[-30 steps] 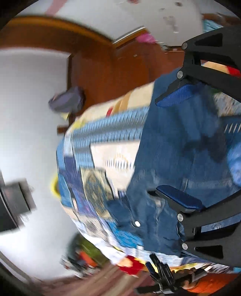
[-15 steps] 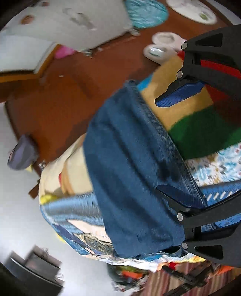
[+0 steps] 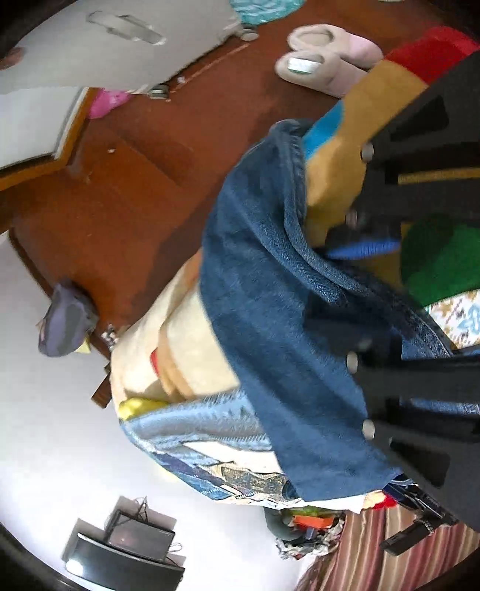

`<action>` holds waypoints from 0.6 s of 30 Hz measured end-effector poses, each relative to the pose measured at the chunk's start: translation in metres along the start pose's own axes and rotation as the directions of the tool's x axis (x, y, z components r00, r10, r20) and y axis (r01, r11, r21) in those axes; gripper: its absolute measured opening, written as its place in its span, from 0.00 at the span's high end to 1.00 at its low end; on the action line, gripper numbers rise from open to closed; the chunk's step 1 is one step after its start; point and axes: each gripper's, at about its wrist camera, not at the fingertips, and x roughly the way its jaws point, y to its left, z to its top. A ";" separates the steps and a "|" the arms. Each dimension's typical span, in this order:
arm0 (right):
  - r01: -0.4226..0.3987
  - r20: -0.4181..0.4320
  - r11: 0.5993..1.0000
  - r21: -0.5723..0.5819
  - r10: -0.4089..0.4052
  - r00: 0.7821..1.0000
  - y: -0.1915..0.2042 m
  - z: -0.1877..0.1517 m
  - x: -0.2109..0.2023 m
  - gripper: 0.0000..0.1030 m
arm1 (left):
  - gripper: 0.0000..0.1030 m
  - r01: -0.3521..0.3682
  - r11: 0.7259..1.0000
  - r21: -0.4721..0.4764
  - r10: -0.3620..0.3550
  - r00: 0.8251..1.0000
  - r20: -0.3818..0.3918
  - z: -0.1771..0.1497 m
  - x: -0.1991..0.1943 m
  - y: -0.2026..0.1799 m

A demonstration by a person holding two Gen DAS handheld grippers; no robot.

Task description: Fold large clothes

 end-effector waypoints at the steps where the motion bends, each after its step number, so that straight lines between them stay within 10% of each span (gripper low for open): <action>1: -0.002 0.020 1.000 -0.017 0.003 1.000 0.007 0.001 -0.006 0.85 | 0.13 -0.010 1.000 0.002 0.010 1.000 0.016 0.000 -0.005 0.001; 11: -0.149 0.216 0.941 -0.303 0.220 0.951 0.142 0.004 -0.108 0.90 | 0.13 -0.031 0.999 -0.020 0.035 0.972 0.232 0.004 -0.090 0.027; 18: -0.259 0.120 0.804 -0.535 0.375 0.919 0.271 -0.048 -0.115 0.90 | 0.12 -0.059 0.995 -0.083 0.084 0.933 0.349 -0.009 -0.152 0.059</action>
